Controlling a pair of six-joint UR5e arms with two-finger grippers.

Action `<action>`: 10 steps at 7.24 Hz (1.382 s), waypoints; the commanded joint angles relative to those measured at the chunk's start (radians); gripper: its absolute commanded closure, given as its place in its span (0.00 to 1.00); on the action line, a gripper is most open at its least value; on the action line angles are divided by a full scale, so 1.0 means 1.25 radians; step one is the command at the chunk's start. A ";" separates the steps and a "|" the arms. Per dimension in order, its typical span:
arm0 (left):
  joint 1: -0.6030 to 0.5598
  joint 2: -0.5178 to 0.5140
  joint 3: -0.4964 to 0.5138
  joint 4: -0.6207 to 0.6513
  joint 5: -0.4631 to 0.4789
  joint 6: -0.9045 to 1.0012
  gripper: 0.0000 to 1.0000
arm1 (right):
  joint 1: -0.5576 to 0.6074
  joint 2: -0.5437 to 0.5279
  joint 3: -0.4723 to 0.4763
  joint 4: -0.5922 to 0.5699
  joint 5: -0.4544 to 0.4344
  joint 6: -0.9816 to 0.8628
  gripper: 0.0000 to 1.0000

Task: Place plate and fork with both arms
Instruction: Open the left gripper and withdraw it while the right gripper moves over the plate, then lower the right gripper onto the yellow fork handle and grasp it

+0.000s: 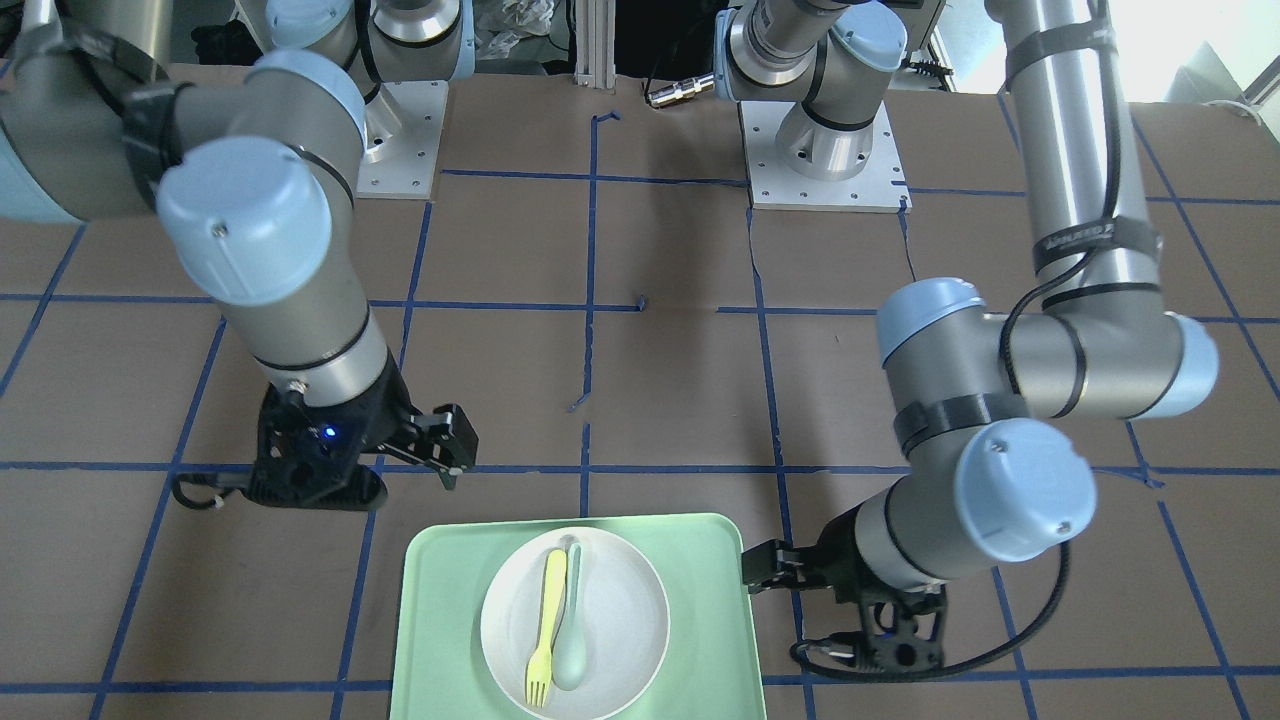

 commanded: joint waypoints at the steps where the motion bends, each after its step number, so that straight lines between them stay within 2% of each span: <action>1: 0.080 0.077 -0.072 -0.028 0.069 0.133 0.00 | 0.043 0.127 -0.094 -0.033 -0.018 0.067 0.25; 2: 0.099 0.084 -0.080 -0.028 0.068 0.151 0.00 | 0.065 0.192 -0.148 -0.033 -0.040 0.115 0.28; 3: 0.099 0.087 -0.094 -0.028 0.064 0.151 0.00 | 0.074 0.237 -0.194 -0.033 -0.040 0.139 0.36; 4: 0.098 0.088 -0.113 -0.020 0.063 0.151 0.00 | 0.075 0.265 -0.211 -0.034 -0.037 0.147 0.37; 6: 0.097 0.098 -0.132 -0.012 0.062 0.152 0.00 | 0.075 0.287 -0.216 -0.041 -0.032 0.148 0.40; 10: 0.100 0.099 -0.144 -0.011 0.063 0.159 0.00 | 0.093 0.304 -0.216 -0.041 -0.024 0.170 0.41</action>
